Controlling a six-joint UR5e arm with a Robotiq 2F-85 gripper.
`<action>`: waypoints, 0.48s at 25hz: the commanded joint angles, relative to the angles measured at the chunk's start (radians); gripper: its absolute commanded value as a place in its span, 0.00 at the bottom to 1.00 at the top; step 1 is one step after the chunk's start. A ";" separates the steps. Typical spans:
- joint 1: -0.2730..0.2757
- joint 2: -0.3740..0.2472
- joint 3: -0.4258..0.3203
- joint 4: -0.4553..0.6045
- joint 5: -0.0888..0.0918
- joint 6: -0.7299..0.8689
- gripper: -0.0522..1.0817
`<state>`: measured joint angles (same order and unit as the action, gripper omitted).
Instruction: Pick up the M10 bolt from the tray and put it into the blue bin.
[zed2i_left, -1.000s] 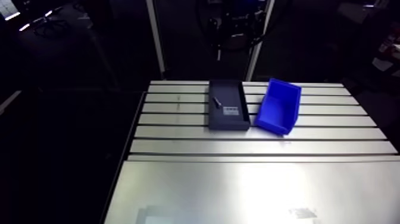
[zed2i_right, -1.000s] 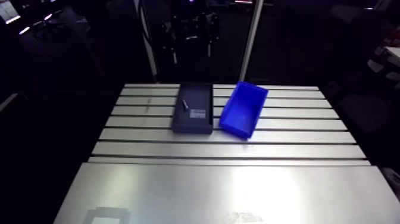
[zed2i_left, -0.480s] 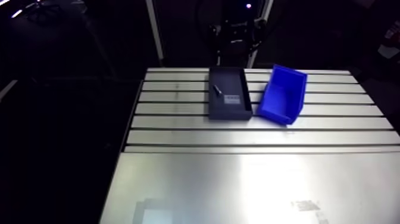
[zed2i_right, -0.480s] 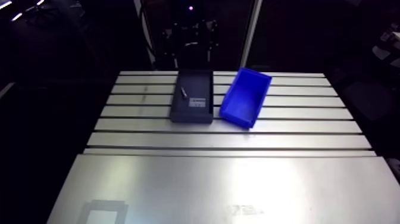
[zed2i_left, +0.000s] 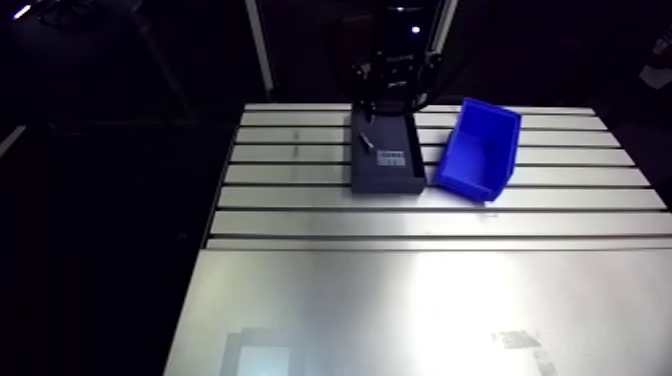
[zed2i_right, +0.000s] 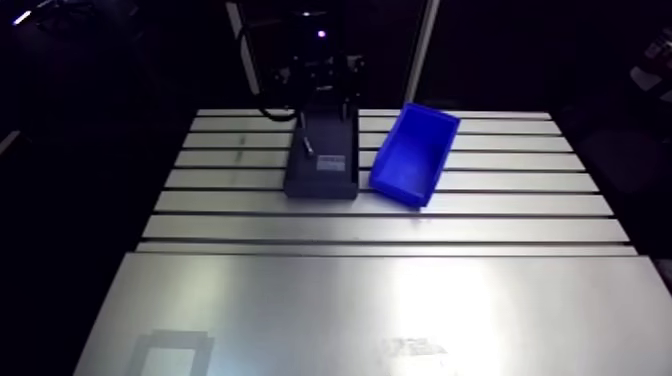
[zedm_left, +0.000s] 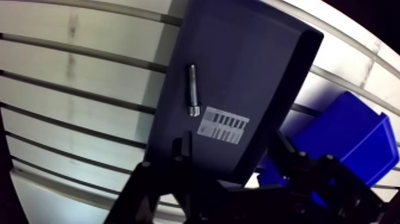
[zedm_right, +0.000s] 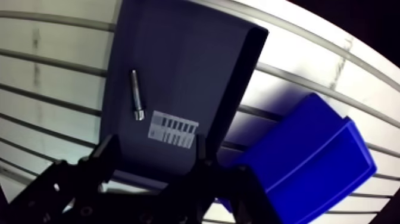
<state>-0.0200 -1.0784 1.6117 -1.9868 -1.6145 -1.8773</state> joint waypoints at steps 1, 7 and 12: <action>0.002 0.005 0.006 -0.004 0.000 -0.001 0.35; 0.009 0.022 0.015 -0.048 0.002 -0.012 0.38; 0.012 0.045 0.014 -0.056 0.002 -0.012 0.40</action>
<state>-0.0111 -1.0550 1.6252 -2.0292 -1.6135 -1.8879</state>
